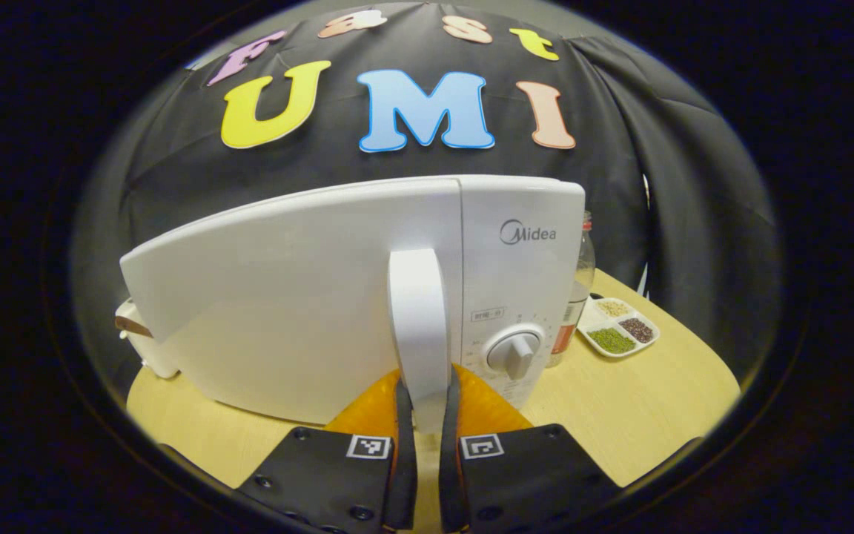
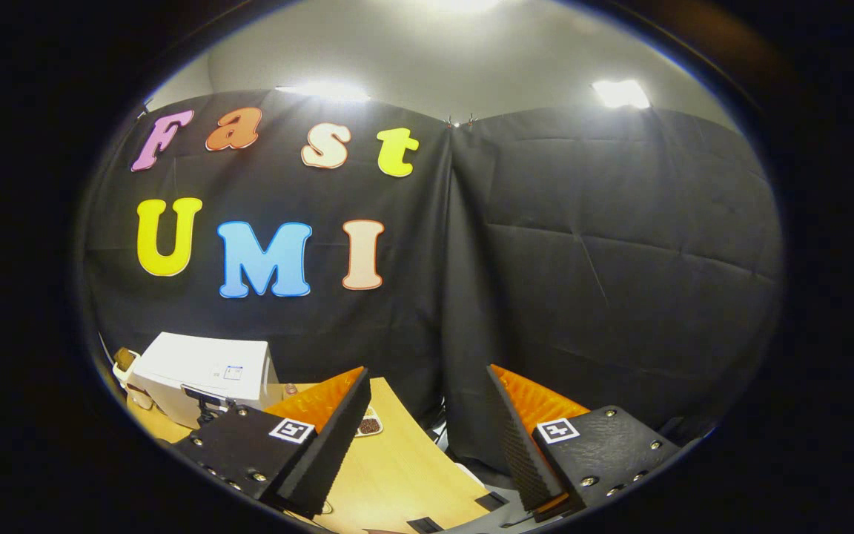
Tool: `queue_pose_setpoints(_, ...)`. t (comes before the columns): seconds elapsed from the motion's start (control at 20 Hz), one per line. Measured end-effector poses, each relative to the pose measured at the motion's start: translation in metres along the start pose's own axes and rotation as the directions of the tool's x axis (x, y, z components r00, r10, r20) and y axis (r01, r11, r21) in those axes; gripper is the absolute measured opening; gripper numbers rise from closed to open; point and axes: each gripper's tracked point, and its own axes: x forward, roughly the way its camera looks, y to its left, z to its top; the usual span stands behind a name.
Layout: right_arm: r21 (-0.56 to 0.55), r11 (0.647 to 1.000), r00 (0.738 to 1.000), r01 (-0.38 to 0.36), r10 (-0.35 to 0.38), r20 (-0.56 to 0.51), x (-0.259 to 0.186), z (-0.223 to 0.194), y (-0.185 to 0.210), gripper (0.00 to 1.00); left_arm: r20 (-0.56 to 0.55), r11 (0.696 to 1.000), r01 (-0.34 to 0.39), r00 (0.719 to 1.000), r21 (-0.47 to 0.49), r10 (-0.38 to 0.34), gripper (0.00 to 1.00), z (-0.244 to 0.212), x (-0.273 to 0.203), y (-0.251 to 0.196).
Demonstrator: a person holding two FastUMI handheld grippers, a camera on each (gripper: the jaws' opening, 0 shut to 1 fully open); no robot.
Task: Open the microwave oven with the left hand, put the food in, and close the microwave oven.
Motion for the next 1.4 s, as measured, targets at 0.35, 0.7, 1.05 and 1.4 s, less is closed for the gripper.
queue_pose_setpoints(0.35,-0.012,0.997,0.997,-0.076,0.076,0.004,-0.019,-0.011,-0.023,0.93,-0.015,1.000,0.017,1.000,0.014,-0.017,0.19,0.001,0.001,0.000)
queue_pose_setpoints(0.7,0.009,0.992,0.992,-0.128,0.128,-0.002,-0.017,-0.022,-0.047,0.94,-0.041,0.999,-0.015,0.999,0.051,0.017,0.20,-0.002,0.000,0.000)
queue_pose_setpoints(1.05,0.011,0.979,0.979,-0.204,0.204,0.000,-0.017,-0.034,-0.067,0.94,0.029,0.990,-0.132,0.991,0.041,0.131,0.18,-0.035,-0.080,0.017)
queue_pose_setpoints(1.4,-0.035,0.942,0.942,-0.333,0.334,0.039,-0.023,-0.042,-0.038,0.94,-0.001,0.971,-0.237,0.971,0.025,0.237,0.20,-0.099,-0.189,0.075)
